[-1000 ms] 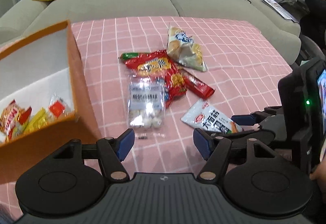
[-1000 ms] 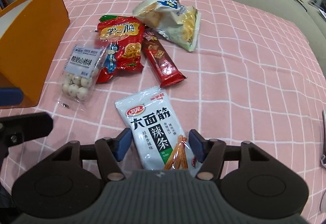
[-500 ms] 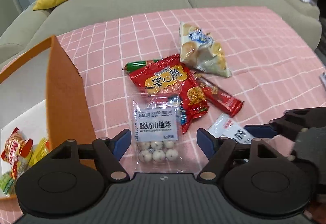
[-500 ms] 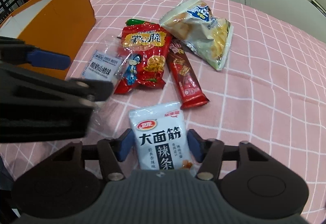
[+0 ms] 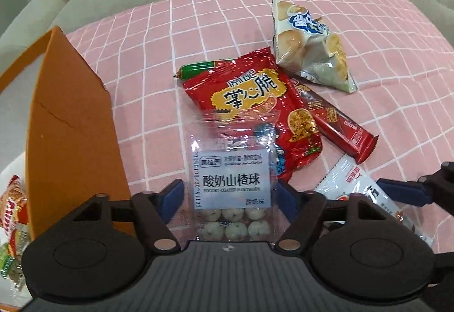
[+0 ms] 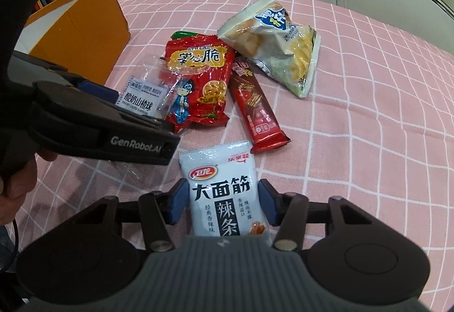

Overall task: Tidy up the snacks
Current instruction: 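Grasp the yogurt-ball bag with the left tool while the right tool grasps the latiao packet, then carry the yogurt-ball bag with the left tool while the right tool carries the latiao packet over the box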

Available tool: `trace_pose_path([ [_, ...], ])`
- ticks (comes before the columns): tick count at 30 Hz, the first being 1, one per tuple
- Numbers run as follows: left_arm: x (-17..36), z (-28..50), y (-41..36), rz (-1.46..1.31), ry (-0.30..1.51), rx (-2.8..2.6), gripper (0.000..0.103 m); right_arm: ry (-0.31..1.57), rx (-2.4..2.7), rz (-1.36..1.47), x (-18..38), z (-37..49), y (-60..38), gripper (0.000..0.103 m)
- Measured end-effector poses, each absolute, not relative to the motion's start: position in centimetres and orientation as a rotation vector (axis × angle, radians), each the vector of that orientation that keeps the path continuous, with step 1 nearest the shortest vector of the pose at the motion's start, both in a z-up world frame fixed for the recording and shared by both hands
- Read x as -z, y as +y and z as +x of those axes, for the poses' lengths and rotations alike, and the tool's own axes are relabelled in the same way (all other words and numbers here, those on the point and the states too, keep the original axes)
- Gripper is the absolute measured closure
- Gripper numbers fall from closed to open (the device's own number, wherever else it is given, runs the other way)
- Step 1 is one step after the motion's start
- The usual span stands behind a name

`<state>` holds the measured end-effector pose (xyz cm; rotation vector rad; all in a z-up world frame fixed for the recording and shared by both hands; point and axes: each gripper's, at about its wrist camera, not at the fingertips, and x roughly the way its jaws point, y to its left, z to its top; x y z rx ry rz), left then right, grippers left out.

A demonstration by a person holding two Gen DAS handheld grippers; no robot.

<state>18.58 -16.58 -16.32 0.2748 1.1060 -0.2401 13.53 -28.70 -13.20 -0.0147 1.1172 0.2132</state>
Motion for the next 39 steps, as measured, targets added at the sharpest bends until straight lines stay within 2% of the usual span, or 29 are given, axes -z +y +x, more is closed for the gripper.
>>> trace_pose_path([
  [2, 16.3, 18.5, -16.7, 0.273, 1.104, 0.241, 0.034, 1.117, -0.207, -0.015, 13.2, 13.5, -28.6, 0.052],
  [9, 16.1, 17.2, -16.6, 0.284, 1.118, 0.213, 0.039, 1.132, -0.180, -0.019, 13.3, 13.1, -28.0, 0.055],
  [27, 13.1, 10.3, -14.6, 0.303, 1.141, 0.280, 0.040, 1.179, -0.079, 0.124, 12.6, 7.7, -29.0, 0.057],
  [39, 8.8, 7.2, -11.3, 0.237, 1.066, 0.271, 0.039, 1.112, -0.076, 0.152, 9.5, 5.1, -27.9, 0.058],
])
